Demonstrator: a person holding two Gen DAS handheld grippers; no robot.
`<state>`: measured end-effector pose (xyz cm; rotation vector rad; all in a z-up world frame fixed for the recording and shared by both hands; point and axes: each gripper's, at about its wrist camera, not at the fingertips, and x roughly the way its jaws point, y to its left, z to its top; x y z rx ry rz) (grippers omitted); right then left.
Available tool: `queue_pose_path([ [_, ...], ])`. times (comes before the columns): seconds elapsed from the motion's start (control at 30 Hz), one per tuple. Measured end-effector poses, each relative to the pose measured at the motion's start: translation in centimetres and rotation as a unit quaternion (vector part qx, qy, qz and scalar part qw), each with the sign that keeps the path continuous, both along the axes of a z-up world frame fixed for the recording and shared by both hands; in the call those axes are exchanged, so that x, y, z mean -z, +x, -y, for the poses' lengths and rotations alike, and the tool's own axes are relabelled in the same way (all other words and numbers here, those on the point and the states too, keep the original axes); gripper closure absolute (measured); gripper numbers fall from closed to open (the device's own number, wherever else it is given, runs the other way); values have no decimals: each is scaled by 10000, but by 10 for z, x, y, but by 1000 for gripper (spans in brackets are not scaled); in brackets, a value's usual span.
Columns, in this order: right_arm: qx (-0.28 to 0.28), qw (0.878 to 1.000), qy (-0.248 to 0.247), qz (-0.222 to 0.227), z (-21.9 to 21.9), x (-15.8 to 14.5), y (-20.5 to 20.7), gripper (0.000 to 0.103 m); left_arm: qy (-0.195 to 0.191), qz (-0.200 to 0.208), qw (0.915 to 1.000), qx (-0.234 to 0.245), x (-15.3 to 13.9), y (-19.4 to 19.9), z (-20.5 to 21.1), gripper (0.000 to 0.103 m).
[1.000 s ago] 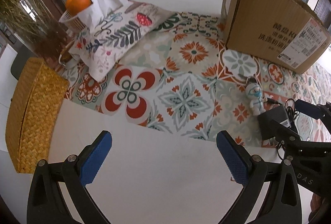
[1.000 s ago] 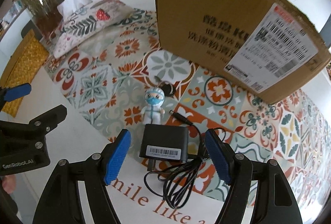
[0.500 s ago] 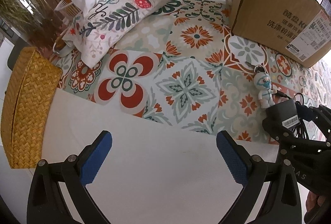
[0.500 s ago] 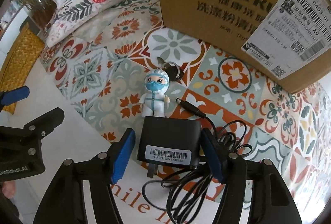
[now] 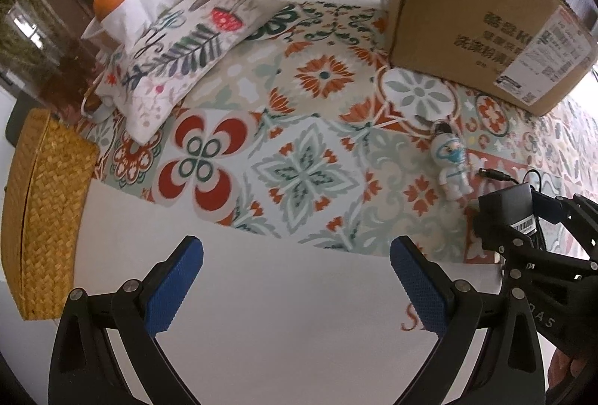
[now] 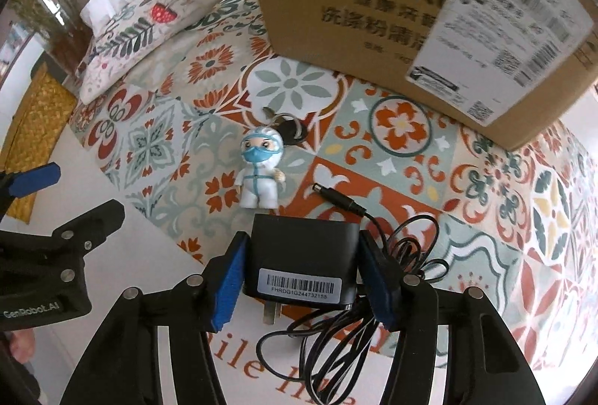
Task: Organize rigid objects
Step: 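Close the right tool on the black power adapter while the left grasps the white figurine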
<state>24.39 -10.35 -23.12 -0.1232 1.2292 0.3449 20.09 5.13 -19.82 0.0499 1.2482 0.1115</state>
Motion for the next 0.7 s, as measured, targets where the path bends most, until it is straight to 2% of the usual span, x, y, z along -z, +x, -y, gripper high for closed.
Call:
queue_pose_path([
  [0.23, 390, 9990, 54, 219, 24, -20, -1, 47, -238, 98, 9992, 320, -8, 10, 24, 2],
  [0.5, 725, 9964, 62, 425, 53, -34, 6, 47, -493, 181, 9969, 580, -15, 30, 56, 7],
  [0.7, 921, 9946, 124, 470, 68, -36, 14, 47, -737, -3, 9951, 666, -7, 50, 74, 19],
])
